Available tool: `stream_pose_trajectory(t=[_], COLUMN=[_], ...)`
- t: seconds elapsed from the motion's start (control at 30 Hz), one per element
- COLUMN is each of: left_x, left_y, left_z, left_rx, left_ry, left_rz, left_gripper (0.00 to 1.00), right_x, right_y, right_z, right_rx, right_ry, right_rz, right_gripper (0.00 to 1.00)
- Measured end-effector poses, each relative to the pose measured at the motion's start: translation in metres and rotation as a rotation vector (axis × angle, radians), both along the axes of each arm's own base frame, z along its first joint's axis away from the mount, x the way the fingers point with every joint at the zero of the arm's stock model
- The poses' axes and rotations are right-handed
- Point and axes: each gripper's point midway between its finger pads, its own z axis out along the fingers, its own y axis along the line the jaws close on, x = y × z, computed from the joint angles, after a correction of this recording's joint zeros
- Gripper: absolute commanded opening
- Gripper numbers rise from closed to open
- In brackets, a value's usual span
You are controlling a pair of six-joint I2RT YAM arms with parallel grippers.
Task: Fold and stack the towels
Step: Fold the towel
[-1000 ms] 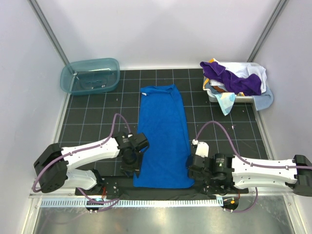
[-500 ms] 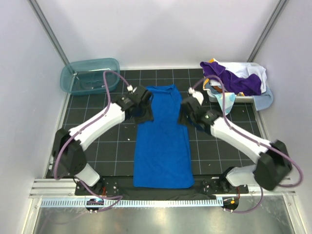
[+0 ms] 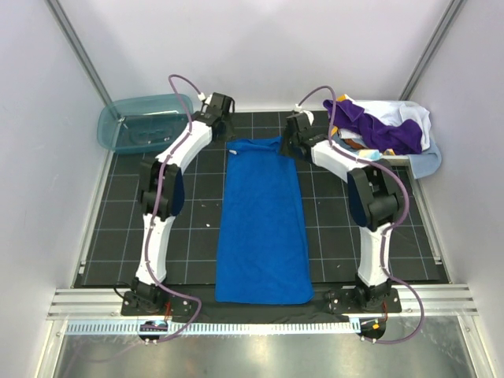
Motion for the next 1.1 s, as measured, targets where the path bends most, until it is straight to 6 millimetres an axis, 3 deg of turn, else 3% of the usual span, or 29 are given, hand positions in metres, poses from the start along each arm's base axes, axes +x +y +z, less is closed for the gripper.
stream_pose_trajectory(t=[0.2, 0.33, 0.5, 1.1], left_x=[0.033, 0.035, 0.036, 0.028], left_y=[0.014, 0.017, 0.007, -0.005], left_z=[-0.027, -0.037, -0.036, -0.057], left_rx=[-0.033, -0.056, -0.099, -0.172], left_ry=[0.016, 0.035, 0.031, 0.068], left_rz=[-0.005, -0.015, -0.041, -0.049], left_gripper=[0.48, 0.48, 0.47, 0.38], right_x=[0.031, 0.044, 0.062, 0.059], right_y=[0.015, 0.022, 0.028, 0.023], right_z=[-0.012, -0.006, 0.000, -0.023], right_rx=[0.007, 0.017, 0.026, -0.003], right_ry=[-0.011, -0.038, -0.069, -0.017], right_rz=[0.016, 0.019, 0.012, -0.011], right_gripper=[0.41, 0.41, 0.40, 0.39])
